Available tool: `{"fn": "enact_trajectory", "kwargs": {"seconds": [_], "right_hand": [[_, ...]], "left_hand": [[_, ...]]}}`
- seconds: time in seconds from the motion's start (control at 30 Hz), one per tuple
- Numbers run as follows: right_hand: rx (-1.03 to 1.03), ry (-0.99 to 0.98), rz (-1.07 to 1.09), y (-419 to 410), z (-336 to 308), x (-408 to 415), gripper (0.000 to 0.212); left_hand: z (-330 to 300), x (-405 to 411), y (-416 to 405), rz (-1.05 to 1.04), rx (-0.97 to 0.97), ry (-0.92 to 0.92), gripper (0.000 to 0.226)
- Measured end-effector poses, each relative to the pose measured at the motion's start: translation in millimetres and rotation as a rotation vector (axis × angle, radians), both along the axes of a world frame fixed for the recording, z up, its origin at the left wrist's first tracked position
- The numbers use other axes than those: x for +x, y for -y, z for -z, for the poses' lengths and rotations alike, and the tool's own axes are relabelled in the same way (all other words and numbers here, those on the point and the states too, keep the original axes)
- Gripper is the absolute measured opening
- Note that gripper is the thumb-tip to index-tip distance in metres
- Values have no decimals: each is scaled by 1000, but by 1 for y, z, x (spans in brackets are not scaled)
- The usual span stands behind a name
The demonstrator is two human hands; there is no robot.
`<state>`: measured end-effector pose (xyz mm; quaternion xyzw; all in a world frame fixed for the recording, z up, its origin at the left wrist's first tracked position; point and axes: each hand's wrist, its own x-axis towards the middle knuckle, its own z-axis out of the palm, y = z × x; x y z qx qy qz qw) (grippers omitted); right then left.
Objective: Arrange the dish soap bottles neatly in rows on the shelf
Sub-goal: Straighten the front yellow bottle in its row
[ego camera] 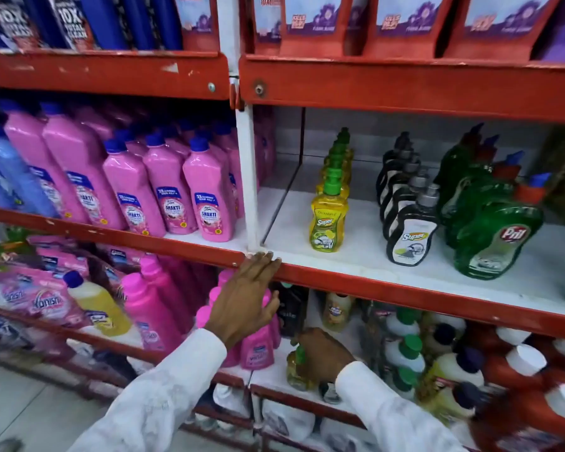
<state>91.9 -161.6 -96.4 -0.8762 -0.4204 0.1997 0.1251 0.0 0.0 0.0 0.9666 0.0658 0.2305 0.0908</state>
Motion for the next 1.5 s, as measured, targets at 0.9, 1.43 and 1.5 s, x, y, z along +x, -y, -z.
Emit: {"fn": "enact_trajectory", "kwargs": {"seconds": [0.9,1.43,1.5], "right_hand": [[973,-164,302,45,-220,-7,41],[769,-9,296,5,-243,66,49],[742,-10,318,2,-237,71,51]], "left_hand": [[2,3,-9,26,-118,87,57],[12,-1,-1,30,-157,75,69],[14,-1,-1,28,-156,69,71]]}}
